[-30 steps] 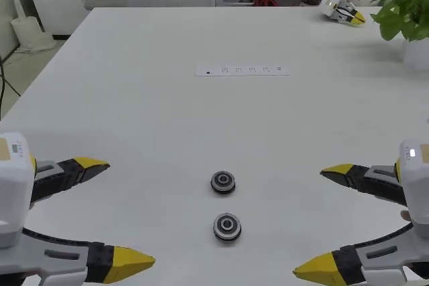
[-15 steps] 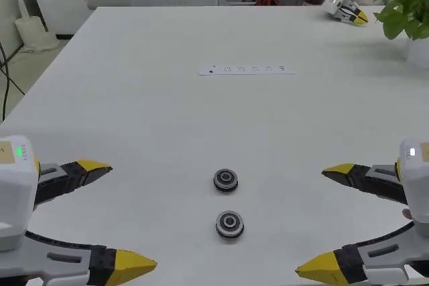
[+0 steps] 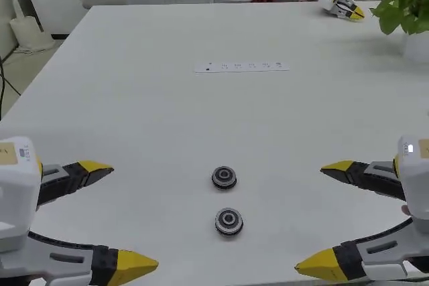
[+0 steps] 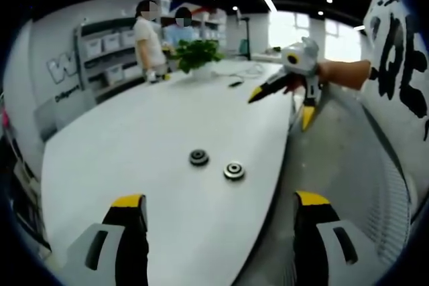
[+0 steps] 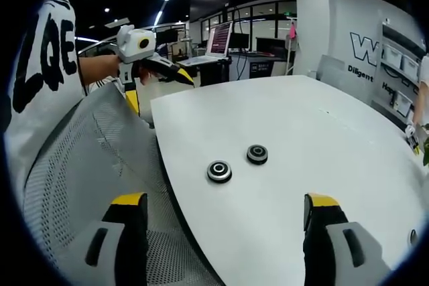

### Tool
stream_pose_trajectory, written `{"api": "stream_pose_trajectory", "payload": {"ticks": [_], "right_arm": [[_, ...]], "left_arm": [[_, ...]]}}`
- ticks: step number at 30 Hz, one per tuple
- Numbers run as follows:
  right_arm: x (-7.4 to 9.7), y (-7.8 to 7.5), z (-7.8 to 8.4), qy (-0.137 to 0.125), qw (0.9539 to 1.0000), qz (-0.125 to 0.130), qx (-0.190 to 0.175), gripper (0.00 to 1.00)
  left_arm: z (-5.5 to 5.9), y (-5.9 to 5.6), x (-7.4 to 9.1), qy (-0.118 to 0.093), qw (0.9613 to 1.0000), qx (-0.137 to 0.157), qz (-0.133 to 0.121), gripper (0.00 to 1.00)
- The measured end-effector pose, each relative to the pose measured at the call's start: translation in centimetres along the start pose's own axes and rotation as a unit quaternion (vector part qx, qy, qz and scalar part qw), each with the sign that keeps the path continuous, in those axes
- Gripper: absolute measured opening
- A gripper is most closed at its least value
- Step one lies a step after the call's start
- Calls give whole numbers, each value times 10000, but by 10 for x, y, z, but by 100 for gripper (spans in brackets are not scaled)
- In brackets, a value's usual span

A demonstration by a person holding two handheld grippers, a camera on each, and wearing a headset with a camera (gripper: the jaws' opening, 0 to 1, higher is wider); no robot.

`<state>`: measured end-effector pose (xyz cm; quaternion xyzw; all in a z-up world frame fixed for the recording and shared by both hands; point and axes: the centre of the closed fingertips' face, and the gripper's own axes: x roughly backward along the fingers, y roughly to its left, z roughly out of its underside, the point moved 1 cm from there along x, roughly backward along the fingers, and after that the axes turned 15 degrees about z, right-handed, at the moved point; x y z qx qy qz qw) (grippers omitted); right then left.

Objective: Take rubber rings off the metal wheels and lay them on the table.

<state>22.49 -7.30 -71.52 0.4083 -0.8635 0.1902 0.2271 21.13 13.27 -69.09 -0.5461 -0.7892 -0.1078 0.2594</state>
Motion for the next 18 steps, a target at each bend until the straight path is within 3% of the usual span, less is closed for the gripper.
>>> {"api": "stream_pose_trajectory", "payload": {"ticks": [18], "right_arm": [[0, -6, 2, 32, 10000, -4, 31, 94]], "left_arm": [[-2, 5, 4, -1, 10000, -10, -49, 92]]}}
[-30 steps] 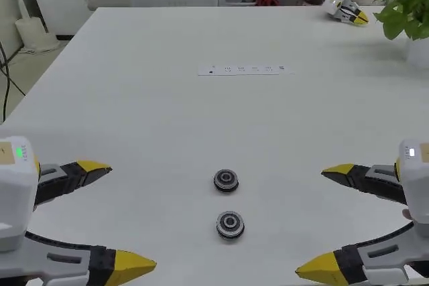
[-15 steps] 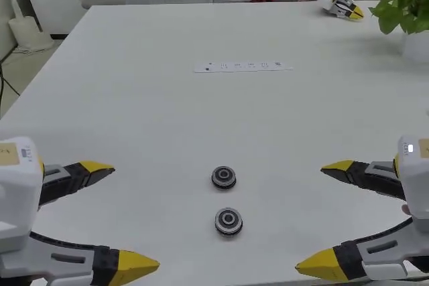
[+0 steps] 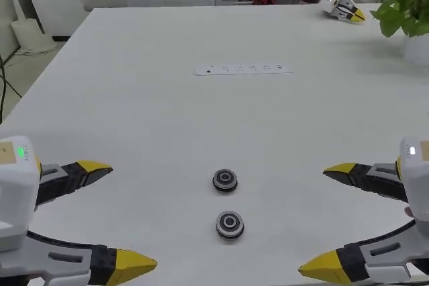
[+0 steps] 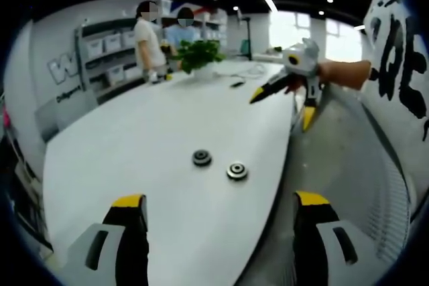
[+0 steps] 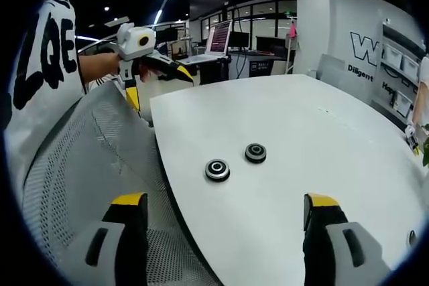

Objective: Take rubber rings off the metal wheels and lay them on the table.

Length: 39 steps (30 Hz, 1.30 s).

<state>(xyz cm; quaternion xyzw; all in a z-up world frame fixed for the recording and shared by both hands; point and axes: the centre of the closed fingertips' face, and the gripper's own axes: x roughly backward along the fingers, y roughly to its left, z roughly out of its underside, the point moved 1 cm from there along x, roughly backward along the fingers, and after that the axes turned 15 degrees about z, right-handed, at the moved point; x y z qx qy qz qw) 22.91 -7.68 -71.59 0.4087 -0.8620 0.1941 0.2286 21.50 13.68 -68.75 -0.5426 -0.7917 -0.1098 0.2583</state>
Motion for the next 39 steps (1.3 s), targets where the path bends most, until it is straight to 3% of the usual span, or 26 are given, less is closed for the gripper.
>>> {"api": "stream_pose_trajectory", "payload": {"ticks": [16, 25, 39], "right_arm": [[-2, -1, -2, -18, 10000, -32, 66, 91], [-6, -7, -4, -122, 9999, -45, 51, 88], [-15, -14, -13, -220, 9997, -82, -22, 84]], "left_arm": [[3, 1, 3, 33, 10000, 29, -37, 91], [1, 7, 8, 27, 10000, 24, -90, 88], [-3, 19, 1, -42, 10000, -46, -40, 82]]}}
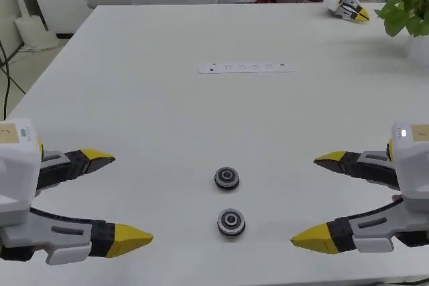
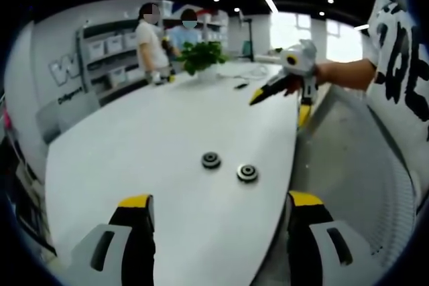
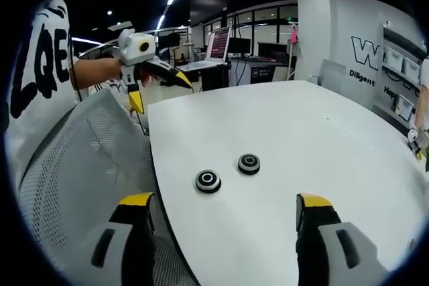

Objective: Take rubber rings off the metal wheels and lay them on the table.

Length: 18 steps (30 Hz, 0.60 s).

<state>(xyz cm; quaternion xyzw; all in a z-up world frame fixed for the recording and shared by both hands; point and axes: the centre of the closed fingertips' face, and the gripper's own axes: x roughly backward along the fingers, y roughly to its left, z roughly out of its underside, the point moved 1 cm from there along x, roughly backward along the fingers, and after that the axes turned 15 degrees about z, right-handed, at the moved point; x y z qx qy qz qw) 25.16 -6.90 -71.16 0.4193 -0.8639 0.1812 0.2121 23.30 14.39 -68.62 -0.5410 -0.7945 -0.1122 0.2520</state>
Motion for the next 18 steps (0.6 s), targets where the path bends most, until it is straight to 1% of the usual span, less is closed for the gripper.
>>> {"api": "stream_pose_trajectory", "payload": {"ticks": [3, 7, 14, 18], "right_arm": [[-3, -2, 0, 28, 10000, -21, 63, 84], [-6, -3, -3, 5, 10000, -81, 16, 84], [-13, -2, -2, 45, 9996, -205, 162, 83], [-18, -3, -1, 86, 9994, -265, 222, 83]], "left_arm": [[1, 3, -3, 41, 10000, 0, 17, 82], [0, 6, -6, 83, 9999, -46, 35, 82], [-3, 11, -8, 40, 10000, -51, 49, 81], [-3, 15, -10, 57, 10000, -35, 42, 80]]}}
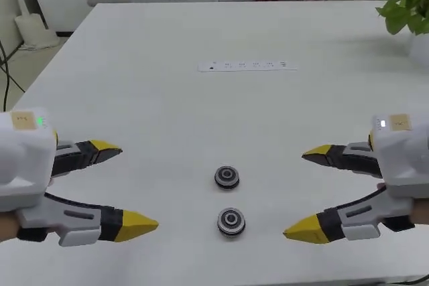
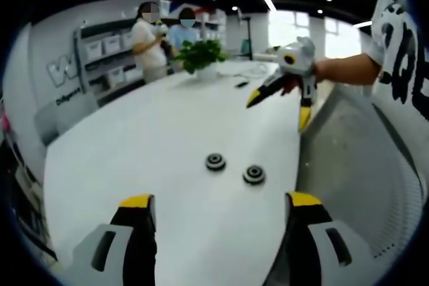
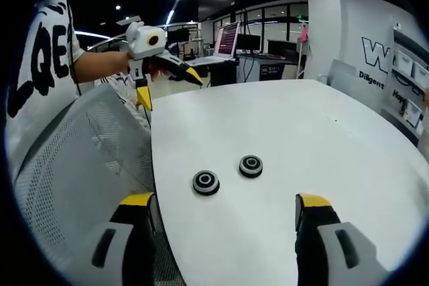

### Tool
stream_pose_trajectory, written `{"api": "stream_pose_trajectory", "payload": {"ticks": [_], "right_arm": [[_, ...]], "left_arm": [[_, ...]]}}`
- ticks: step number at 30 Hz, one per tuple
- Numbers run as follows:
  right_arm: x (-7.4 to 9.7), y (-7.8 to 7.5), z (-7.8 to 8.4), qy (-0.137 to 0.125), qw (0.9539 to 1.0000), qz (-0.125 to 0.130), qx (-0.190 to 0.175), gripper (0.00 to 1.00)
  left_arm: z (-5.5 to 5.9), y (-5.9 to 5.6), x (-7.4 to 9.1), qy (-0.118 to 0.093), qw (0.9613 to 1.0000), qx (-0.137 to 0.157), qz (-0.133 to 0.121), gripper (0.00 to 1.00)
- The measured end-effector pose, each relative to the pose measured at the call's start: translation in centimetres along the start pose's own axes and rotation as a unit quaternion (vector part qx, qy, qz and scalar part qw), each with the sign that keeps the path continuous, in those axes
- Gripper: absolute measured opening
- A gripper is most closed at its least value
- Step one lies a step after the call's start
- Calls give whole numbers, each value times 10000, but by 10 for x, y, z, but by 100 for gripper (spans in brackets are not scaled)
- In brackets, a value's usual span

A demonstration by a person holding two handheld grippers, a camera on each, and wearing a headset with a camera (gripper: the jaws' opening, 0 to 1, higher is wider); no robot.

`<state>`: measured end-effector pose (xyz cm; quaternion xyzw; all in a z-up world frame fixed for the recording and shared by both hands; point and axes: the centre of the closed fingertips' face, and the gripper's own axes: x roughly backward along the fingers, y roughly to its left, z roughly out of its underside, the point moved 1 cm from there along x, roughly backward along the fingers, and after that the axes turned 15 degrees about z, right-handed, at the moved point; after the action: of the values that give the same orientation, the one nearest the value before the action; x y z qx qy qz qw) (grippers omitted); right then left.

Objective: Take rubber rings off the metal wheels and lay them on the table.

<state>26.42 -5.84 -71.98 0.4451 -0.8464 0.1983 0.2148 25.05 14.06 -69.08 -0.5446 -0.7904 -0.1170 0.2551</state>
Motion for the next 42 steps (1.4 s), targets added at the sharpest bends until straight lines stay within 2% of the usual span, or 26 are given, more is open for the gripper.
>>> {"api": "stream_pose_trajectory", "payload": {"ticks": [8, 16, 20, 33, 42], "right_arm": [[-10, 0, -4, 1, 9997, -162, 187, 82], [-21, 1, -3, -27, 9991, -345, 237, 79], [-25, 3, -2, -13, 9987, -428, 282, 77], [-46, 7, 3, 47, 9972, -666, 328, 71], [-57, 16, 12, 220, 9949, -917, 369, 66]], "left_arm": [[1, 7, -8, -13, 10000, 26, 72, 81], [0, 9, -17, 30, 9998, -45, 171, 81], [-3, 12, -21, -87, 9997, -12, 237, 80], [-3, 16, -42, 53, 9986, -165, 502, 78], [-2, 15, -56, 112, 9974, -152, 691, 76]]}}
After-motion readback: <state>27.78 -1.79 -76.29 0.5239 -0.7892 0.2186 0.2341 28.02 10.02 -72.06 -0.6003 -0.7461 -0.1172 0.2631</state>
